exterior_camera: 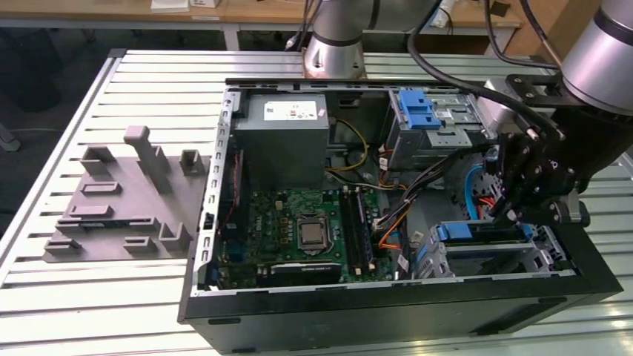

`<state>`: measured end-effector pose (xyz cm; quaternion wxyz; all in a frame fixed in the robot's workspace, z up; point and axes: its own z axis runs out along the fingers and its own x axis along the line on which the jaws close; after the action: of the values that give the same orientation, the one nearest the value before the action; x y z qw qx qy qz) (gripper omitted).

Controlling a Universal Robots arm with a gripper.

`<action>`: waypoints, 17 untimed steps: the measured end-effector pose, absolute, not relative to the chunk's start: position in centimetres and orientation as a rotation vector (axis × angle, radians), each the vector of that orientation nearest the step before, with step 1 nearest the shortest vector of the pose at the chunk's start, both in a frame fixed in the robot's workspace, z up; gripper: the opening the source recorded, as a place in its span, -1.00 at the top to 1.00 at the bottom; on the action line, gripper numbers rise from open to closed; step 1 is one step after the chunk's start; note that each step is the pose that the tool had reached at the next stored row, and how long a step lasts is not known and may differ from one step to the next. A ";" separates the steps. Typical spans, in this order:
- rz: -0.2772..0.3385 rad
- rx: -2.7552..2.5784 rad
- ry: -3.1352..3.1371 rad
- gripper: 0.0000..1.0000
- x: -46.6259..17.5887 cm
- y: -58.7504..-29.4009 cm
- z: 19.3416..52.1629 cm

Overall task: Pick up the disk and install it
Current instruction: 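Insert the first disk wire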

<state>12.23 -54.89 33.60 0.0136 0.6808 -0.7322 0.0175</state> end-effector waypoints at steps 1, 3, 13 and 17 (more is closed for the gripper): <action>0.055 2.120 -2.280 0.68 12.2 -54.9 33.6; 0.055 2.120 -2.280 0.68 12.2 -54.9 33.5; 0.054 2.120 -2.280 0.68 12.2 -54.9 33.4; 0.054 2.120 -2.281 0.68 12.2 -54.9 33.4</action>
<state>12.20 -54.90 33.37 0.0136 0.6807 -0.7322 0.0175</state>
